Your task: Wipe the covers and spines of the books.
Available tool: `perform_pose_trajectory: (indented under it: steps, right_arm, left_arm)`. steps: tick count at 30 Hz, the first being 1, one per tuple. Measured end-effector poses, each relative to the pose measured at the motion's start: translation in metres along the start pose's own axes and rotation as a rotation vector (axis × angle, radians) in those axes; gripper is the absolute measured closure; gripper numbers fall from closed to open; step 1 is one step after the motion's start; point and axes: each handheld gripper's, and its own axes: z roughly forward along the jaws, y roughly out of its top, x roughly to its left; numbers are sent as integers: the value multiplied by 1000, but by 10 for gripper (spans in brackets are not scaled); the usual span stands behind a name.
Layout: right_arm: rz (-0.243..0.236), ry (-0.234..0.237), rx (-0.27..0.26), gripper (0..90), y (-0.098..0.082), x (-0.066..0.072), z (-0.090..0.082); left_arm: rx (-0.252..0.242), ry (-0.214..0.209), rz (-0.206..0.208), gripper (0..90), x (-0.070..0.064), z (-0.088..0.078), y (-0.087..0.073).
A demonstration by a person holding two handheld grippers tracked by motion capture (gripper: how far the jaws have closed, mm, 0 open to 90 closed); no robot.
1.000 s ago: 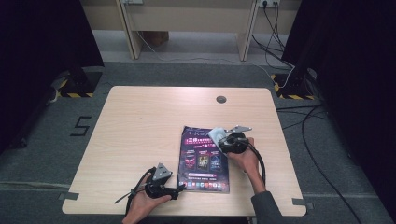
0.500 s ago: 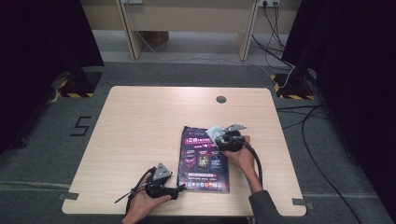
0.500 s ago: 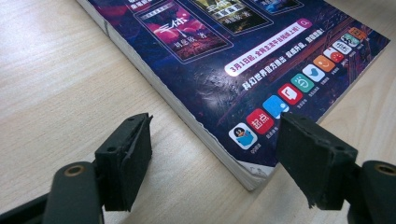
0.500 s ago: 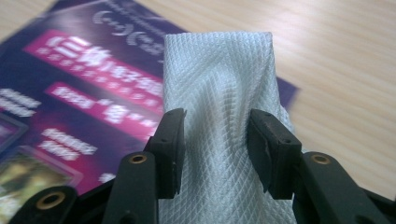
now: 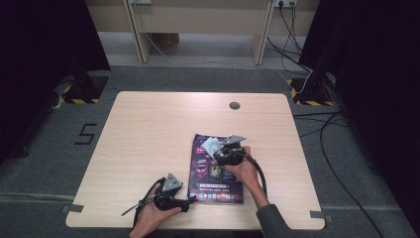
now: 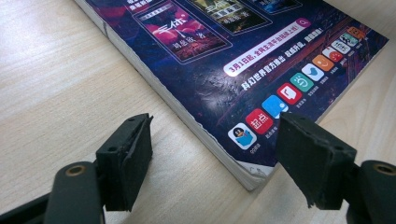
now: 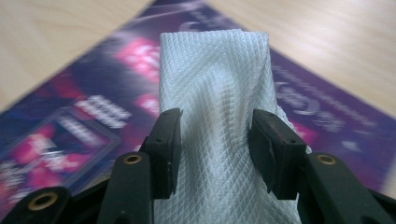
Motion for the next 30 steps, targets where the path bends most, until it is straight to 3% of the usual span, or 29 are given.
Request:
perform_pose_trajectory:
  steps: [6, 11, 13, 21, 25, 30]
  right_arm:
    - [106, -91, -17, 539, -8, -42, -7]
    - [194, -86, -35, 539, -15, -64, -11]
    - [202, -79, -36, 550, -15, -65, -11]
    - [140, -126, -12, 576, -9, -52, -9]
    - [129, -102, -3, 572, -2, -48, -4]
    - [95, -50, -6, 572, 12, -30, 12]
  left_arm:
    - [-2, -2, -3, 264, 0, 0, 0]
    - [1, -3, -1, 264, 1, 0, 0]
    - [3, -3, 0, 263, 1, 0, 0]
    - [2, -1, 0, 263, 1, 0, 0]
    - [3, -1, 1, 263, 1, 0, 0]
    - [7, 0, 6, 263, 1, 0, 0]
